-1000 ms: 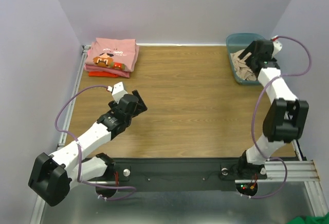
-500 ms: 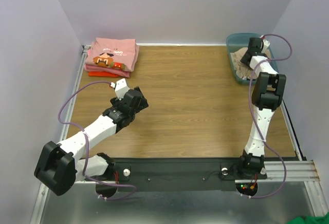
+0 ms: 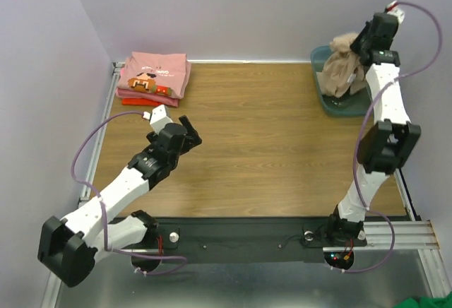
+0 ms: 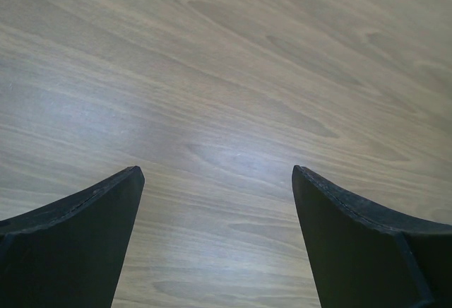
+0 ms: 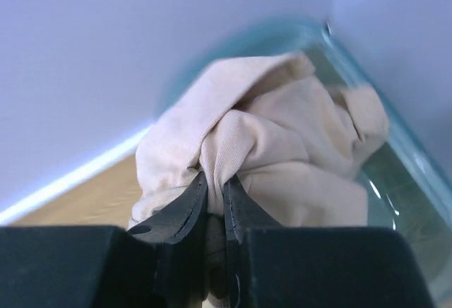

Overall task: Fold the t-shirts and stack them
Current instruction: Grab the tshirt from the pile, then move the tshirt to the center of the board

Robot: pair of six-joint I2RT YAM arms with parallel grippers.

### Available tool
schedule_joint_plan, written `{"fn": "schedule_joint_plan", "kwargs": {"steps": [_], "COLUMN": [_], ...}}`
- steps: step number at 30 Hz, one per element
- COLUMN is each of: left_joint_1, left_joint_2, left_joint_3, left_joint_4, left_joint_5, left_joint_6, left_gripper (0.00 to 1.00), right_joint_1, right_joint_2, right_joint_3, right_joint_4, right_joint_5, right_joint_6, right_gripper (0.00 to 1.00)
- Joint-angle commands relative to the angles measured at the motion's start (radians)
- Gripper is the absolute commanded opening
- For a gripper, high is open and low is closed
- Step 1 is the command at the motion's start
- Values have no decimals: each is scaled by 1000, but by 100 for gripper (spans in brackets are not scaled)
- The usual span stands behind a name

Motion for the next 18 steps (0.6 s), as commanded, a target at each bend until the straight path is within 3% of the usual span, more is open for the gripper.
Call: {"fn": "schedule_joint_plan", "kwargs": {"steps": [1,5,6,10,13,15,17,18], "left_joint_1": [3,3,3,3,3,3,3,3], "left_joint_2": [-115,-234,-249,-321,-381,-421,-451,-461], "left_joint_3": [-34,-63,-66,-67,-64,-61,-57,-55], "left_joint_4": [22,10,-11,-84,-134,-185,-222,-252], "left_joint_5": [32,45,43,32,22,8,-23,-35], "left_joint_6": [15,12,2,-44,-75,-100,-141,-156], "left_gripper": [98,98,99,98,98,98,99,98], "right_joint_1": [101,343,409,475,496,494,492,492], "right_joint_2": [-317,-469,-486,-538,-600,-696,-791,-878], "right_joint_3": [-30,-86,-83,-80,-173,-283,-511,-590], "right_joint_4": [78,77,77,77,77,72,72,72], "right_joint_5": [-202,-116,-207,-456,-541,-467,-195,-5], "right_joint_6": [-40,-122,-120,-18,-5,18,83,111], "right_gripper": [8,7,7,10,11,14,31,47]}}
